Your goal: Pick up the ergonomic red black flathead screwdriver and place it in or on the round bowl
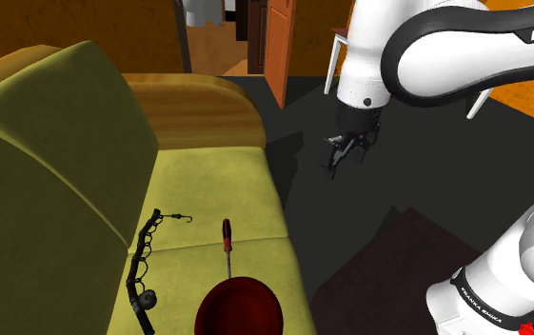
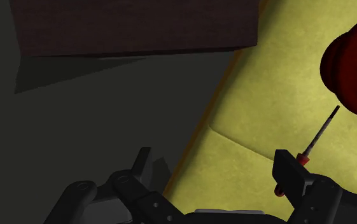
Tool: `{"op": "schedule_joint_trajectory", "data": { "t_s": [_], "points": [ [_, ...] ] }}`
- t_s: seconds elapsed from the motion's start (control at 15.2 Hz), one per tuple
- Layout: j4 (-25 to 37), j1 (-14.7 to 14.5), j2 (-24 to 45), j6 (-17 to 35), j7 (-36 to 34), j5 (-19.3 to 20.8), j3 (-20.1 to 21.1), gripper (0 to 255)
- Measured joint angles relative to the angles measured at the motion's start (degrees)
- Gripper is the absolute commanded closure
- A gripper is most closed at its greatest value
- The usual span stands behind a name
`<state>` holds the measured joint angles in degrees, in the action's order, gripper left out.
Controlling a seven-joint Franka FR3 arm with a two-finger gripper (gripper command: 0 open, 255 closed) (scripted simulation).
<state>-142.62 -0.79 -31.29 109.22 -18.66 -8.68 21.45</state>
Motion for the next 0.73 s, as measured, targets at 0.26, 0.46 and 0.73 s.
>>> {"op": "schedule_joint_trajectory", "data": {
  "t_s": [0.26, 0.46, 0.73],
  "points": [
    [0.71, 0.56, 7.11, 6.38, -6.1, -0.44, 4.23, 0],
    [2.36, 1.52, 13.99, 11.37, -11.11, 0.72, 7.29, 0],
    [5.24, 2.61, 24.22, 17.92, -19.2, 4.69, 10.98, 0]
  ]
}}
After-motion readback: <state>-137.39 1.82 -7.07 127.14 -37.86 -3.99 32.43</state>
